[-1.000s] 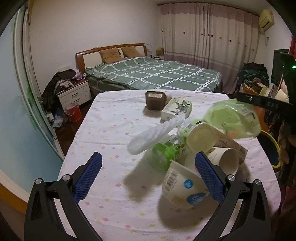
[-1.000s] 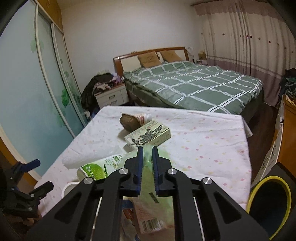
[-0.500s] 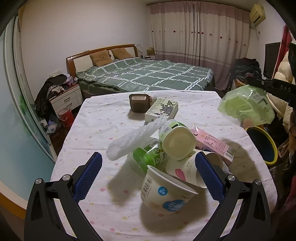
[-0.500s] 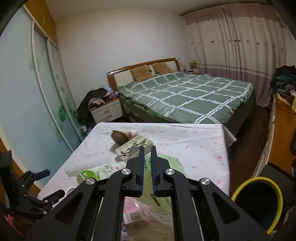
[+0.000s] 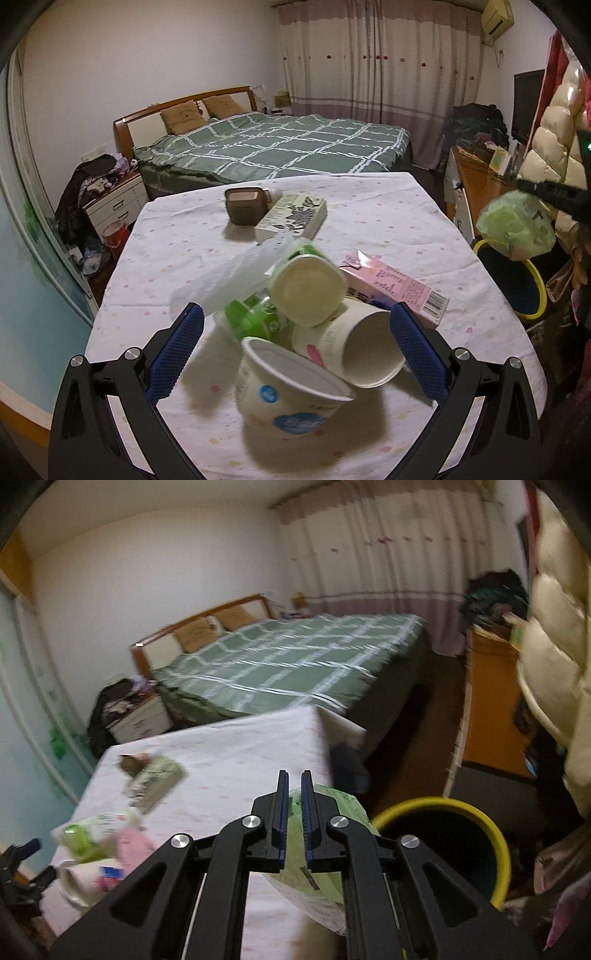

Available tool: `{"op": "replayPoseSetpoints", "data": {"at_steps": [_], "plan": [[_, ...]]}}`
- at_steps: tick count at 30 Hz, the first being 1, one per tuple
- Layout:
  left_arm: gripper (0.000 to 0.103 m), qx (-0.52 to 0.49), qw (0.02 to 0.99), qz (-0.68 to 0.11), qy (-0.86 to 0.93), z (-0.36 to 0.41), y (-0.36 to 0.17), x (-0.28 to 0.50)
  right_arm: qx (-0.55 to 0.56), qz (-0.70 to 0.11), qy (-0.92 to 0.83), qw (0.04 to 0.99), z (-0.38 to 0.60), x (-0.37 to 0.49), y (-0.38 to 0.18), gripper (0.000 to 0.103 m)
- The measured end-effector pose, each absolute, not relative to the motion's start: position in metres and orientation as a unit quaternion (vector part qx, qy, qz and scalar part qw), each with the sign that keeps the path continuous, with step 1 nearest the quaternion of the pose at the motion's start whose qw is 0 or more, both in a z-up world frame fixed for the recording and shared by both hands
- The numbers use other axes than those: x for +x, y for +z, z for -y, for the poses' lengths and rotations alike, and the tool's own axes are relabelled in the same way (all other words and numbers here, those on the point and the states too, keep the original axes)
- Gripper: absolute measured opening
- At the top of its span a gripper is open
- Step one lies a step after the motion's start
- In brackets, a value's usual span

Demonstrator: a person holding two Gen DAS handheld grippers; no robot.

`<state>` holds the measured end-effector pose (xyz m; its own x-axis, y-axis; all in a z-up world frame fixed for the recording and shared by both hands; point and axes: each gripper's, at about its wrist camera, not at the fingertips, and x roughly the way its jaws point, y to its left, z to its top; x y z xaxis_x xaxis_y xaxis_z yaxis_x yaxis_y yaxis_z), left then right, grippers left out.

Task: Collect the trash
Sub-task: 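Carry the green bag over the yellow-rimmed bin and release it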

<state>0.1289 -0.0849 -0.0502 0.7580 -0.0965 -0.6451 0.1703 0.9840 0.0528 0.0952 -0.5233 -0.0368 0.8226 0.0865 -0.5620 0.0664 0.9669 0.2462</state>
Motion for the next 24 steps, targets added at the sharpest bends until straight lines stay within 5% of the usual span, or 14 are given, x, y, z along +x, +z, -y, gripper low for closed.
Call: {"op": "replayPoseSetpoints", "data": {"at_steps": [9,12,20,24], "plan": [[0.099,0.069,0.932,-0.347,-0.084,0.11,-0.053,0.132,0.156,-0.359,-0.067,0.918,0.582,0.12,-0.114,0.009],[0.099,0.072,0.93,-0.35,-0.086,0.114,-0.055,0.133,0.163,-0.368,-0.082,0.912,0.593,0.121,-0.129,0.017],[0.099,0.078,0.928,-0.354,-0.09,0.118,-0.059,0.132,0.174,-0.362,-0.093,0.911,0.593,0.106,-0.133,0.019],[0.099,0.078,0.925,-0.362,-0.088,0.113,-0.065,0.131,0.181,-0.349,-0.086,0.915,0.586,0.091,-0.124,0.029]]}}
